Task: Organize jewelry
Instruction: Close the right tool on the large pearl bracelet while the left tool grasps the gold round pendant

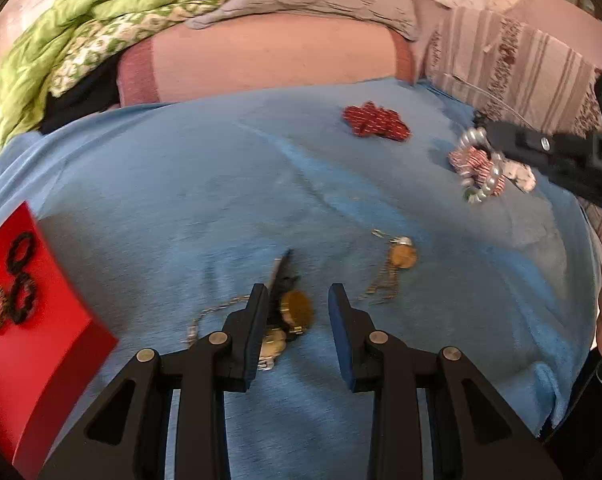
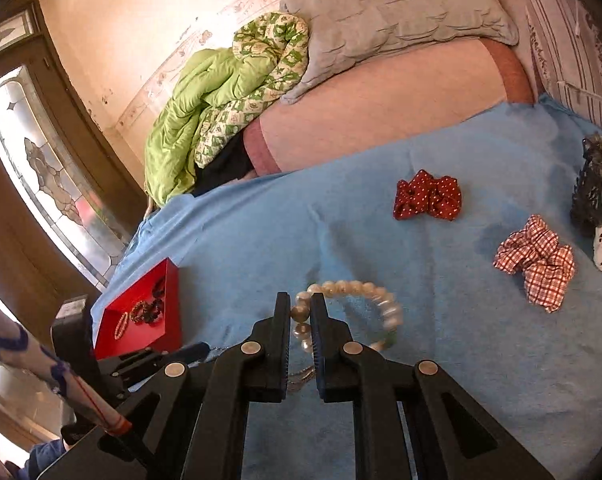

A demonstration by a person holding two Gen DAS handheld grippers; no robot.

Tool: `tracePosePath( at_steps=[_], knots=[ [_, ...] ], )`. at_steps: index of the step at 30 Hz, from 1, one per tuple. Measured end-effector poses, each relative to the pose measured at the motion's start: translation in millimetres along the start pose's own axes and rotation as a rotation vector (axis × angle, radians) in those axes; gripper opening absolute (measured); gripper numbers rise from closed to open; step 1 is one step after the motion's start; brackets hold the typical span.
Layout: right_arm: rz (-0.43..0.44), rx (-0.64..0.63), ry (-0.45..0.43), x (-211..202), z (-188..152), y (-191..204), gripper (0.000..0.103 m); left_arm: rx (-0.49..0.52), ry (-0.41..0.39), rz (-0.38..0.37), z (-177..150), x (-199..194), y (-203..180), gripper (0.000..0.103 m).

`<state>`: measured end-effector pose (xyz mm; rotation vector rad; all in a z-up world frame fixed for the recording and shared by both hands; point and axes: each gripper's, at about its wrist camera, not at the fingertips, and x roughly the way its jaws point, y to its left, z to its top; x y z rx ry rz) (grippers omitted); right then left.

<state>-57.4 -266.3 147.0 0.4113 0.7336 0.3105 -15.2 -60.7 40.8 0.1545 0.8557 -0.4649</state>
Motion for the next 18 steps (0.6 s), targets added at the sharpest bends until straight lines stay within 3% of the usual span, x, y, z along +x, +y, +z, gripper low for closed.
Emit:
tracePosePath(
  at_steps=[8, 15, 18],
  knots=[
    [-0.007, 0.020, -0.005, -6, 3, -11, 0.011, 0.070, 0.029, -0.077, 18, 22, -51, 0.031],
    [-0.017, 0.032, -0.030, -16, 7, -20, 0.011, 0.110, 0.079, -0.068, 27, 54, -78, 0.033],
    [-0.018, 0.039, -0.023, -15, 7, -24, 0.011, 0.120, 0.102, -0.027, 29, 68, -86, 0.030]
  ],
)
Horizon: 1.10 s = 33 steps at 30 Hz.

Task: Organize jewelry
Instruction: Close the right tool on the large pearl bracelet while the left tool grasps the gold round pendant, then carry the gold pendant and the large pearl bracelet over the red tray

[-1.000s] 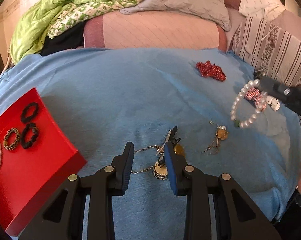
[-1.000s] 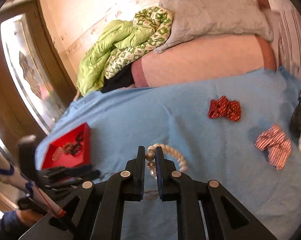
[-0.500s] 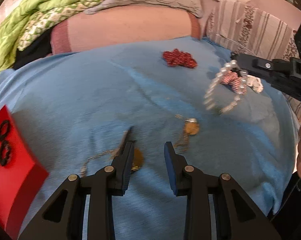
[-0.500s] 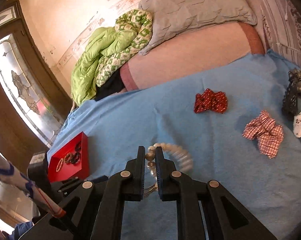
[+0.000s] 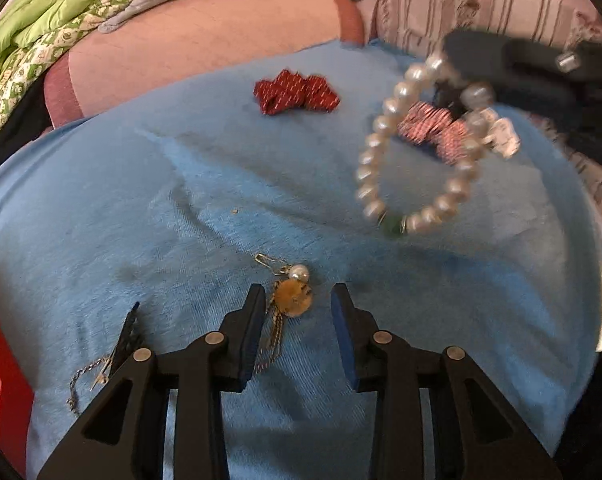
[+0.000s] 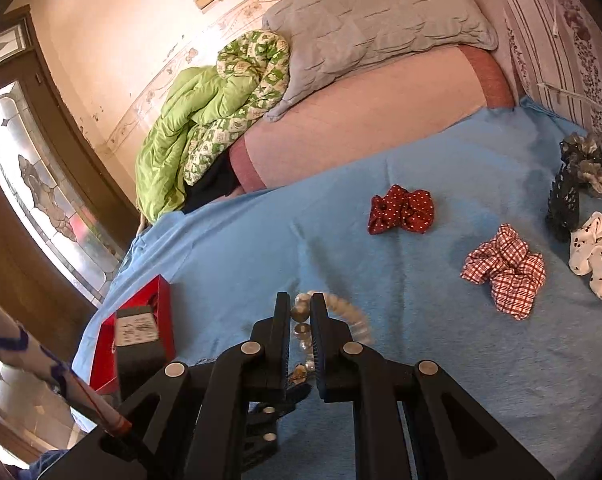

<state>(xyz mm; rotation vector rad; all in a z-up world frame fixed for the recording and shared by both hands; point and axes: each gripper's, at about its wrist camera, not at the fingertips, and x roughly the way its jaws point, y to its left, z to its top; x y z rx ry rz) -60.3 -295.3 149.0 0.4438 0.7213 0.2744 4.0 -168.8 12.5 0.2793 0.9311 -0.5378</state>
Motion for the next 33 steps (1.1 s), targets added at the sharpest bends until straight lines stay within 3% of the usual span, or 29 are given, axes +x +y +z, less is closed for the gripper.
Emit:
tracePosePath(
  at_steps=[3, 8, 14, 20, 33],
  knots=[
    [0.004, -0.007, 0.002, 0, 0, 1, 0.011, -0.006, -0.011, 0.016, 1, 1, 2, 0.019],
    [0.014, -0.024, -0.004, -1, 1, 6, 0.011, -0.026, -0.046, 0.016, -6, -23, 14, 0.019],
    [0.034, -0.044, -0.006, -1, 0, 15, 0.011, -0.049, -0.143, 0.004, -11, -79, 28, 0.019],
    [0.065, -0.082, -0.011, -2, -4, 28, 0.011, -0.106, -0.245, 0.038, -17, -120, 50, 0.019],
    [0.079, -0.142, 0.042, 25, -16, 60, 0.011, -0.186, -0.299, 0.093, -24, -138, 103, 0.019]
  ],
)
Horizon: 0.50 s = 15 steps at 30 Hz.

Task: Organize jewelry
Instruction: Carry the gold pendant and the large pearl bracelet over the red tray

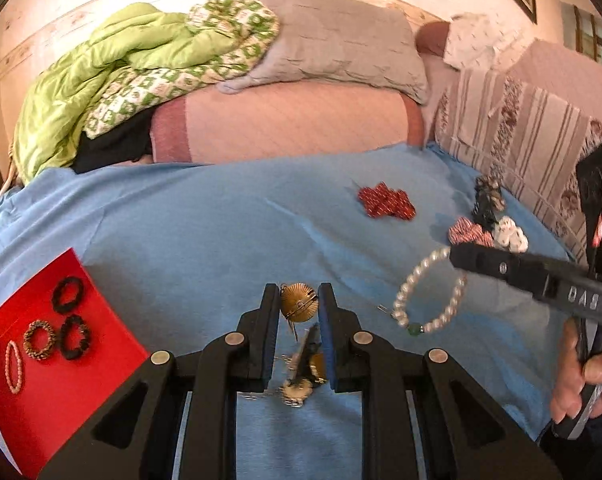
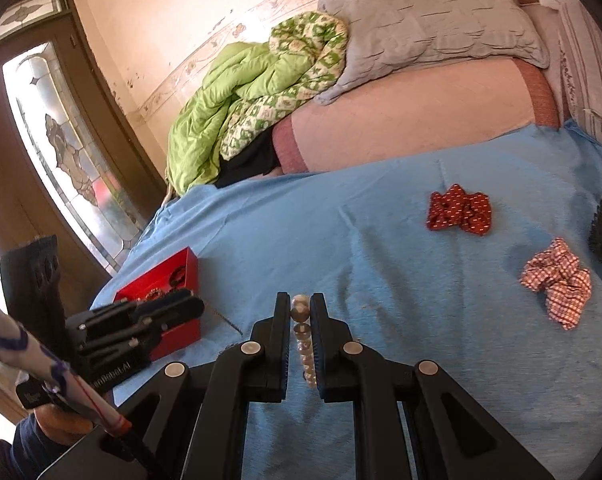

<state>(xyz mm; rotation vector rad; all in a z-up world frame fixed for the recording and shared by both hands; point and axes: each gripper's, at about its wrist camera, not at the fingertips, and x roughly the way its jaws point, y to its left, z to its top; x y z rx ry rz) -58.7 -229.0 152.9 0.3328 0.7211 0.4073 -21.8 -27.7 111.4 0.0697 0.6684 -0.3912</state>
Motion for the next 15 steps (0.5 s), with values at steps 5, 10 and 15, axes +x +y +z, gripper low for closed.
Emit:
tracePosePath(
  at_steps=[5, 10, 15],
  knots=[
    [0.033, -0.034, 0.015, 11, 0, 30, 0.011, -0.043, -0.012, 0.025, 1, -10, 25, 0.019],
    [0.055, -0.081, 0.039, 28, -3, 59, 0.011, -0.093, -0.016, 0.050, -2, -21, 55, 0.019],
    [0.073, -0.085, 0.072, 49, -7, 83, 0.011, -0.154, -0.033, 0.084, -6, -40, 93, 0.019]
  ],
)
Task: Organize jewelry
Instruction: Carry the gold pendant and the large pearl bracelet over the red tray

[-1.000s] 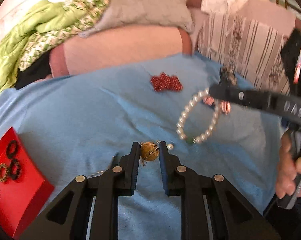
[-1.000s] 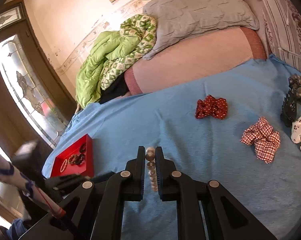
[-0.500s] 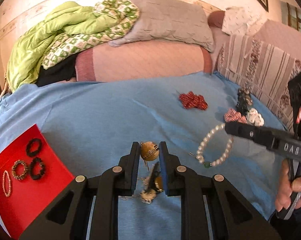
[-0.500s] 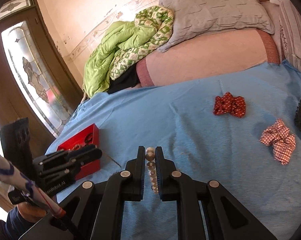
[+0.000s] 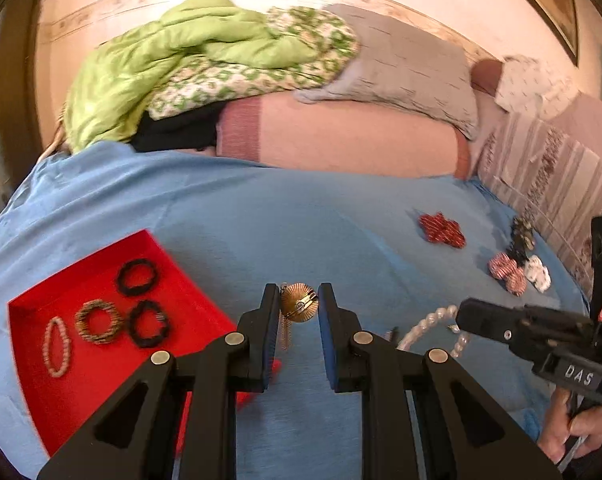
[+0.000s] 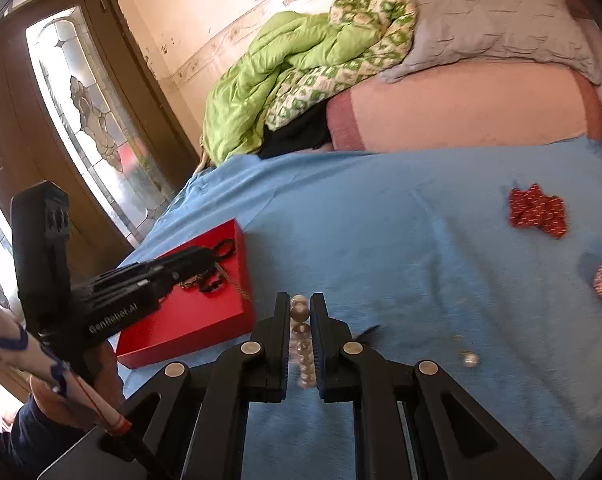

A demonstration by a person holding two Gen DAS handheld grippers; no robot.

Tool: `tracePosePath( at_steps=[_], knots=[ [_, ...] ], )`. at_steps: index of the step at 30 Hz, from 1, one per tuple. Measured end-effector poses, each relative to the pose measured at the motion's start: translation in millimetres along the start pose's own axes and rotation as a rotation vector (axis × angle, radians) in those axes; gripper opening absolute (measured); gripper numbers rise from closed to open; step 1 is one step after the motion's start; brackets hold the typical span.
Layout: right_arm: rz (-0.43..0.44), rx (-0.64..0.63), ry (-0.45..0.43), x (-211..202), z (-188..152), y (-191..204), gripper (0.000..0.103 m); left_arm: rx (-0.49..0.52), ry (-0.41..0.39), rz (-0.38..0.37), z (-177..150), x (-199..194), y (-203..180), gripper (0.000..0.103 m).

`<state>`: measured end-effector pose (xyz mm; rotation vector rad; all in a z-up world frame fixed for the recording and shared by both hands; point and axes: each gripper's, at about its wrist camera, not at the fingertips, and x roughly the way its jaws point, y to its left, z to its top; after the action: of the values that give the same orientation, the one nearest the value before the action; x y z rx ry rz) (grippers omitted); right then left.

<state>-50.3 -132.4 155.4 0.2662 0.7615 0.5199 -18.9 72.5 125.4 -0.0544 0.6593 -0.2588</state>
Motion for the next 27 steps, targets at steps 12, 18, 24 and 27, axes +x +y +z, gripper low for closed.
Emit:
tracePosePath(
  at_steps=[12, 18, 24, 27],
  knots=[
    [0.123, -0.042, 0.054, 51, 16, 84, 0.011, -0.172, 0.017, 0.119, -5, -20, 106, 0.019],
    [0.175, -0.039, 0.114, 103, 26, 121, 0.011, -0.272, 0.087, 0.192, -16, -8, 150, 0.019],
    [0.196, 0.011, 0.185, 151, 32, 133, 0.011, -0.344, 0.125, 0.228, -23, 1, 175, 0.019],
    [0.185, 0.017, 0.215, 170, 31, 135, 0.011, -0.359, 0.152, 0.237, -25, 10, 181, 0.019]
  ],
)
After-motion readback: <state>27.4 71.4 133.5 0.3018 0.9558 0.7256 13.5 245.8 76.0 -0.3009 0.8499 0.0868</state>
